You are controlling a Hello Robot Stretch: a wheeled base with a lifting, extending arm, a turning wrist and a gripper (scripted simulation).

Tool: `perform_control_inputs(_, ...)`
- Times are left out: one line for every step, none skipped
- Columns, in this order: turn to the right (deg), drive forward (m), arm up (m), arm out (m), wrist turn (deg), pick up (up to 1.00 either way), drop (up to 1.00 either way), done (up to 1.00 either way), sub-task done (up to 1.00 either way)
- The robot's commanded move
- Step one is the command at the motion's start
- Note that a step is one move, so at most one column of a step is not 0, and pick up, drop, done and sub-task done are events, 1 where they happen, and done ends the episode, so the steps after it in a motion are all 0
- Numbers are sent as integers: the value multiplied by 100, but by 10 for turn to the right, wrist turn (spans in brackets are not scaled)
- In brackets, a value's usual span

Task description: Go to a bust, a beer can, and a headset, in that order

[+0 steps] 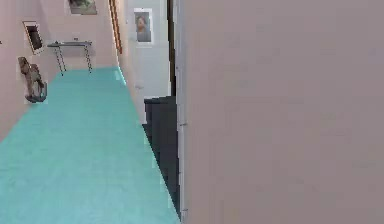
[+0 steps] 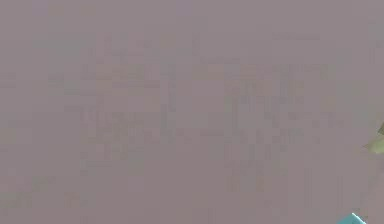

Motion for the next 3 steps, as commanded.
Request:
perform_control_inputs(-360, 0, 0, 0, 0, 0, 0, 0, 0)
perform_control_inputs(0, 100, 0, 0, 0, 0, 0, 0, 0)
perform_control_inputs(0, 20, 0, 0, 0, 0, 0, 0, 0)
